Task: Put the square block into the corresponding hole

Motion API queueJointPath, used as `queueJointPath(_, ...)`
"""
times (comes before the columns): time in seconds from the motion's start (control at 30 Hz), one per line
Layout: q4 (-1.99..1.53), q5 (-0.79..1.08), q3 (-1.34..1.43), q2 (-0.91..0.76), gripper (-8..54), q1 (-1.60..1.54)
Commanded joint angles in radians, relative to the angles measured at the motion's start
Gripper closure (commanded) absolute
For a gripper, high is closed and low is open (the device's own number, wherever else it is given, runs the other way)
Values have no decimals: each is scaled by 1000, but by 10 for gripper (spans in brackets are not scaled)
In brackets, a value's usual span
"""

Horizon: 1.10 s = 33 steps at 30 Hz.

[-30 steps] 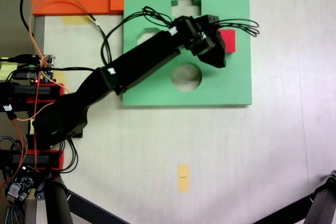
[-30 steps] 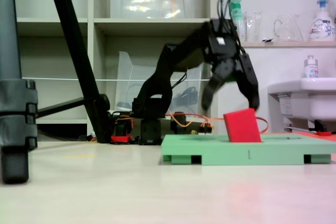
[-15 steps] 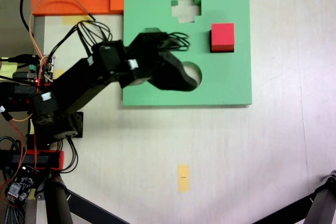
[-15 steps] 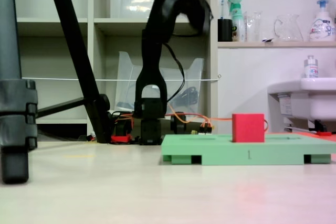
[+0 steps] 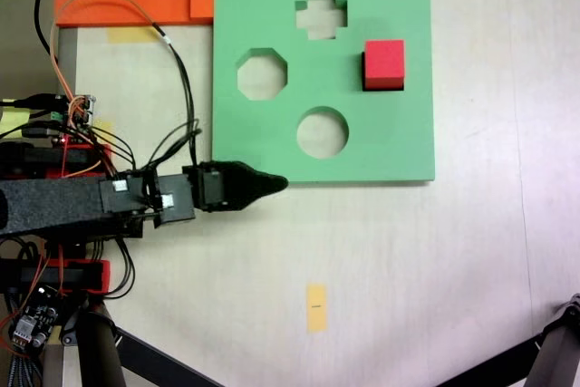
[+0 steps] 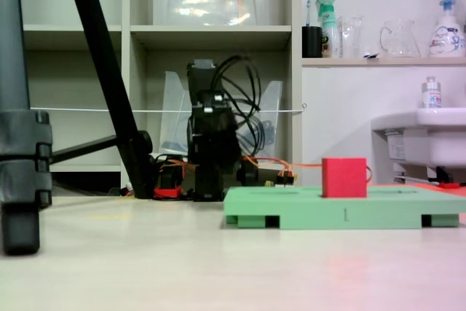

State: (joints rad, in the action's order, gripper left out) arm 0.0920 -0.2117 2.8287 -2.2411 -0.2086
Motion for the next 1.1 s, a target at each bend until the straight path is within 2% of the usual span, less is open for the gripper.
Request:
queueJointPath(0.0,94,89,37,-74,98,14)
queueJointPath(0.27,87,224,307,-86,98,72)
queueJointPath(0.4,-98,219,305,-84,113,69)
queueJointPath(1.07,-94,213,307,-81,118,72)
